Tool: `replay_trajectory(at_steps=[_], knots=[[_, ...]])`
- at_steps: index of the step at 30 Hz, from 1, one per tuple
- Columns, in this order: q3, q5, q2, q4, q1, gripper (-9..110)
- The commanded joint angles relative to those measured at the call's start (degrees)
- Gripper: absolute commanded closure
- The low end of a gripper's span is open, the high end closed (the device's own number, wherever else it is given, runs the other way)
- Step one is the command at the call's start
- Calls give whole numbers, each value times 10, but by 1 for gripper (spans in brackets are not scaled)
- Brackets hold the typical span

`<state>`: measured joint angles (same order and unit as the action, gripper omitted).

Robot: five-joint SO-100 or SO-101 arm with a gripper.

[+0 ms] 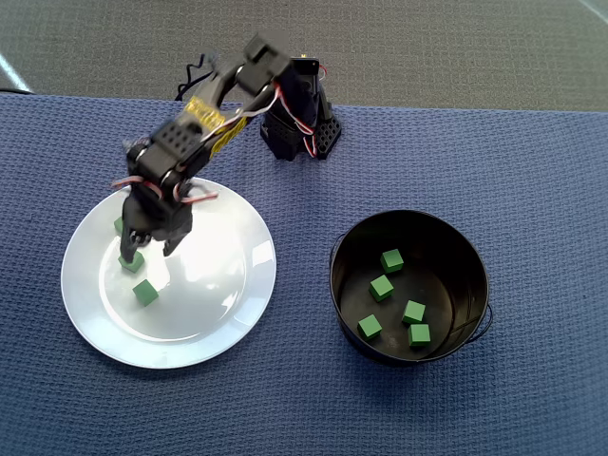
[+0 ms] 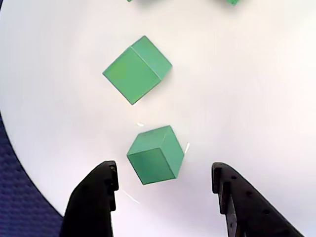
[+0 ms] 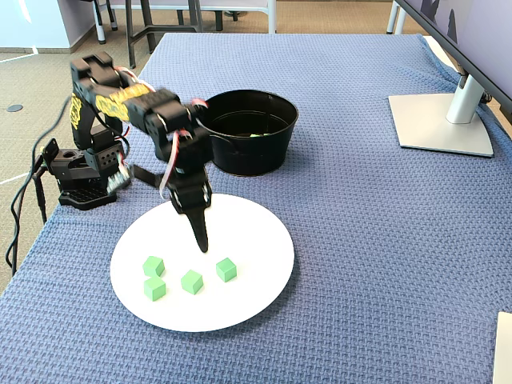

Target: Pick up the green cubes from the white plate and place them in the black recipient

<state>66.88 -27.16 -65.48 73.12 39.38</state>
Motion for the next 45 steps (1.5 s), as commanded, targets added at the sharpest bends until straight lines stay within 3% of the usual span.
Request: replay_trajectory(at_steps=[1,28,45], knots=[[-116,48,59,25,-2,82],[-286,210,207,95,-41,82],[-314,192,246,85,-10,87]])
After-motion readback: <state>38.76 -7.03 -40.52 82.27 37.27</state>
